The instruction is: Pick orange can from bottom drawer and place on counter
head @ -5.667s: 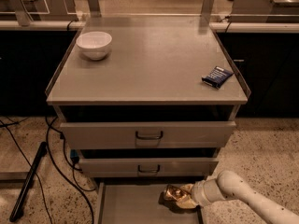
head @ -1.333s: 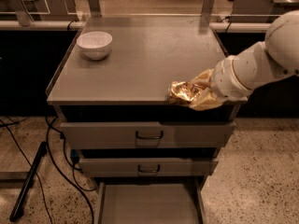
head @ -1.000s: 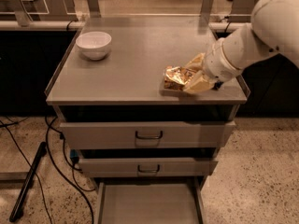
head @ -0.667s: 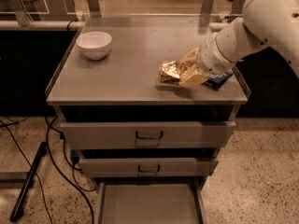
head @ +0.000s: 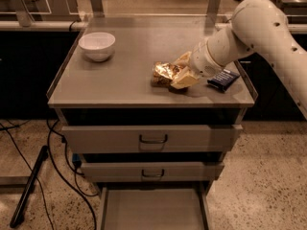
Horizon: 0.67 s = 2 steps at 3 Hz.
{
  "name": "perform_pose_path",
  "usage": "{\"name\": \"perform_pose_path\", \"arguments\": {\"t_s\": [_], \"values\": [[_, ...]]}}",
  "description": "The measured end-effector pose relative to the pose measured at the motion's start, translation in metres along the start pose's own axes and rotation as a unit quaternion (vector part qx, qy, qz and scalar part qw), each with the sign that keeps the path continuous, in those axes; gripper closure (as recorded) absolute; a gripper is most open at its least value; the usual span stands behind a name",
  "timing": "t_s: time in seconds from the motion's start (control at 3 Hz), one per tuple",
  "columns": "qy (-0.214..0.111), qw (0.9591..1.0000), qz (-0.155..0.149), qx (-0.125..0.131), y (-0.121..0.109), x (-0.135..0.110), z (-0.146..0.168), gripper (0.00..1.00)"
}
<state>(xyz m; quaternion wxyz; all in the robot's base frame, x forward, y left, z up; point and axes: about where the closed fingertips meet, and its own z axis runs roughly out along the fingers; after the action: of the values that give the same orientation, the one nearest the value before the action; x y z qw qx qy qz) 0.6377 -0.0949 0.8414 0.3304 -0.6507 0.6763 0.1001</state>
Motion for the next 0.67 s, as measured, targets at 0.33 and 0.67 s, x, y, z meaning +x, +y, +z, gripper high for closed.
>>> {"name": "perform_pose_path", "arguments": {"t_s": [0.33,0.67], "values": [[0.0,1.0,0.0,0.0,-0.0009,-0.0018,-0.0024,0.74],[0.0,1.0,0.0,0.0,-0.0009,-0.0019,-0.0024,0.5]]}}
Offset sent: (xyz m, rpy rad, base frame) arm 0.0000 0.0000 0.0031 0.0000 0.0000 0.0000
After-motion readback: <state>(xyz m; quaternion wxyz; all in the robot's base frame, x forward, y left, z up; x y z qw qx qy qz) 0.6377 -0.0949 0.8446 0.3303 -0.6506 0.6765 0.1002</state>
